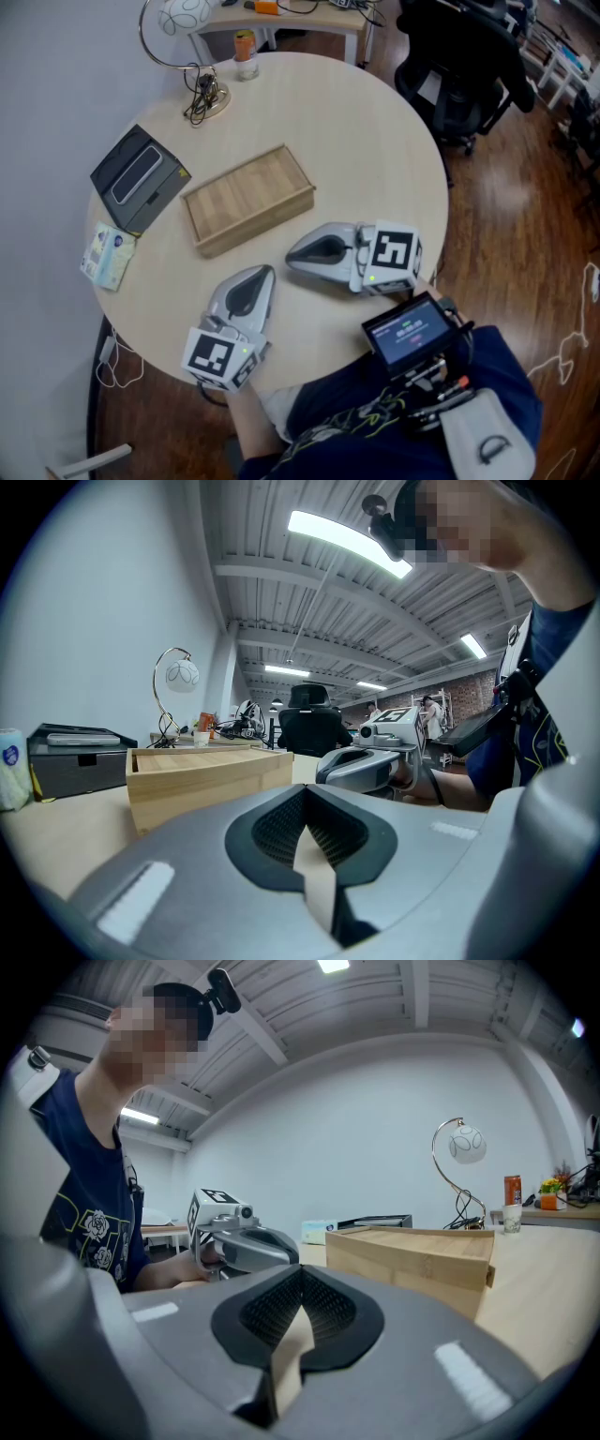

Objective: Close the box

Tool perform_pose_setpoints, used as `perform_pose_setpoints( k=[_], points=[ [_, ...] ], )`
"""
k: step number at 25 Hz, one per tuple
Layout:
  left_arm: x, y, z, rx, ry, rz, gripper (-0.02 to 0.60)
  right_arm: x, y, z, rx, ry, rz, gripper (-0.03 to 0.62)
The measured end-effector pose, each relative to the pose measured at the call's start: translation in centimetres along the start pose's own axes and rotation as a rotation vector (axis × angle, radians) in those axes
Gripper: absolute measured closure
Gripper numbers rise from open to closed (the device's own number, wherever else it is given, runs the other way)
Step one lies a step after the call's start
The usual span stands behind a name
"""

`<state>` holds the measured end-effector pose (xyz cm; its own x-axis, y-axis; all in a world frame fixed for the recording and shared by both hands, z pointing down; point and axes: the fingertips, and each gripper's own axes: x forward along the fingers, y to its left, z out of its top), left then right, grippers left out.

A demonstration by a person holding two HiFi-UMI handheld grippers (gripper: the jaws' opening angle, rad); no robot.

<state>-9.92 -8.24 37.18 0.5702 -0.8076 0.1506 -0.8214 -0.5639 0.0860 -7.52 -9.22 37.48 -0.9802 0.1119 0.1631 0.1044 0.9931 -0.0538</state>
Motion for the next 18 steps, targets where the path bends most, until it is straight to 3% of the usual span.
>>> perform_pose_setpoints(
  k=[18],
  points=[
    [-0.03, 0.05, -0.08, 0.012, -0.002, -0.002, 0.581, 0.02, 0.02, 0.01, 0.0, -0.003, 0.0, 0.594]
  ],
)
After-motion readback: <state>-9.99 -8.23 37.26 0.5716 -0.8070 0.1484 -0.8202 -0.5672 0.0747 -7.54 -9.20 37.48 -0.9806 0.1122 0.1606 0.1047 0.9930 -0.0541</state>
